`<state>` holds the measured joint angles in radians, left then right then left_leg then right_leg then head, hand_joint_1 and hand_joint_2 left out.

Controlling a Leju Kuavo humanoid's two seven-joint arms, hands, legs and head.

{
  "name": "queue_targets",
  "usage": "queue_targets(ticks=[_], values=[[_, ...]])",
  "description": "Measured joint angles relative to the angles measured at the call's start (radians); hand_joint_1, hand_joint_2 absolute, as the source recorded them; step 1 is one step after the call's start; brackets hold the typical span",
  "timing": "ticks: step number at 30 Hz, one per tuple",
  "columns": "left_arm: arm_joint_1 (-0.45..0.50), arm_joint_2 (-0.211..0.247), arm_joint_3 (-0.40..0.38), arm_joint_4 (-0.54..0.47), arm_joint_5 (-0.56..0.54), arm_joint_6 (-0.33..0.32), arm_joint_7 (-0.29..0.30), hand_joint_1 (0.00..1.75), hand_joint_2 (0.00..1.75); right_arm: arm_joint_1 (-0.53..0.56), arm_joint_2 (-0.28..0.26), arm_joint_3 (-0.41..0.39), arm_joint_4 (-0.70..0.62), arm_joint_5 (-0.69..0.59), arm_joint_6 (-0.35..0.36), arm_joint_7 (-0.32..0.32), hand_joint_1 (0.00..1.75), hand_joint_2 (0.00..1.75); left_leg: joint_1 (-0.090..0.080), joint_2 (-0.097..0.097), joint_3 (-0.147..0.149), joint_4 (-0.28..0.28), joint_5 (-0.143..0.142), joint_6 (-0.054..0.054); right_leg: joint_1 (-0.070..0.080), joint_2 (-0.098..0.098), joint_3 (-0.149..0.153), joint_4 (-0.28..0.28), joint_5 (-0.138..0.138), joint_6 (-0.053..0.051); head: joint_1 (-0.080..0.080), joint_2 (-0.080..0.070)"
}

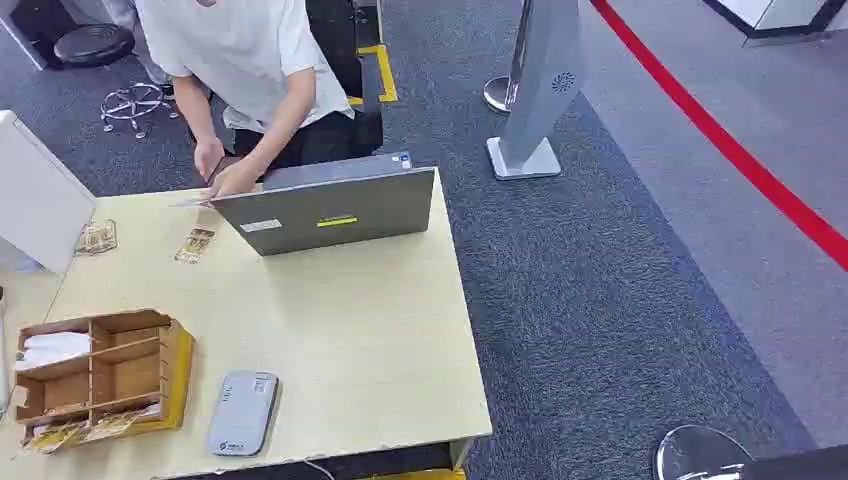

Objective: Pass the card to the sensor for recognition and then transmit it.

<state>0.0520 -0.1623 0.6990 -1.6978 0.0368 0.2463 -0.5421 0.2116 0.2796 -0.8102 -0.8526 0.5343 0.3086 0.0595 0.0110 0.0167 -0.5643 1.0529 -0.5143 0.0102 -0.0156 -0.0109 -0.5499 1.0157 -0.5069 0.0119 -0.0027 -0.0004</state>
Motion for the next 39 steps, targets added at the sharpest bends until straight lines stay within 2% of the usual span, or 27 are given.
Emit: queue_targets(ticks=[4, 7, 14, 38, 39], values=[[-0.051, 0.046, -0.067, -0.03, -0.098, 0.026, 0.023, 0.0, 1.75, 0.002, 0.001, -0.014, -0.001, 0.034, 0.008, 0.003, 0.0, 0.0, 0.0, 0.0, 0.0, 0.0, 0.0, 0.0, 0.0, 0.0, 0.001, 0.0, 0.001, -0.001, 0.0, 0.0], [-0.102, 0.078, -0.129, -0.041, -0.173, 0.0, 0.073, 0.0, 1.75, 0.002, 0.002, -0.023, -0.001, 0.052, 0.013, 0.01, 0.0, 0.0, 0.0, 0.0, 0.0, 0.0, 0.0, 0.0, 0.0, 0.0, 0.0, 0.0, 0.001, -0.001, 0.0, 0.0], [-0.169, 0.118, -0.222, -0.044, -0.246, -0.063, 0.147, 0.0, 1.75, 0.003, 0.003, -0.033, -0.003, 0.066, 0.016, 0.017, 0.0, 0.0, 0.0, 0.004, 0.001, 0.0, 0.001, 0.0, 0.0, 0.004, 0.0, 0.001, 0.002, -0.002, 0.001, 0.0], [-0.475, 0.352, -0.704, -0.026, -0.534, -0.462, 0.576, 0.0, 1.75, -0.011, 0.01, -0.135, -0.003, 0.206, 0.042, 0.042, 0.0, 0.0, 0.0, 0.004, 0.001, 0.0, 0.001, -0.001, 0.0, 0.003, 0.0, 0.001, 0.002, -0.002, 0.0, 0.0], [-0.486, 0.362, -0.723, -0.025, -0.546, -0.478, 0.595, 1.75, 1.75, -0.013, 0.01, -0.141, -0.003, 0.216, 0.045, 0.042, 0.0, 0.0, 0.0, 0.004, 0.001, 0.0, 0.001, -0.001, 0.0, 0.003, 0.0, 0.001, 0.002, -0.002, 0.0, 0.0]])
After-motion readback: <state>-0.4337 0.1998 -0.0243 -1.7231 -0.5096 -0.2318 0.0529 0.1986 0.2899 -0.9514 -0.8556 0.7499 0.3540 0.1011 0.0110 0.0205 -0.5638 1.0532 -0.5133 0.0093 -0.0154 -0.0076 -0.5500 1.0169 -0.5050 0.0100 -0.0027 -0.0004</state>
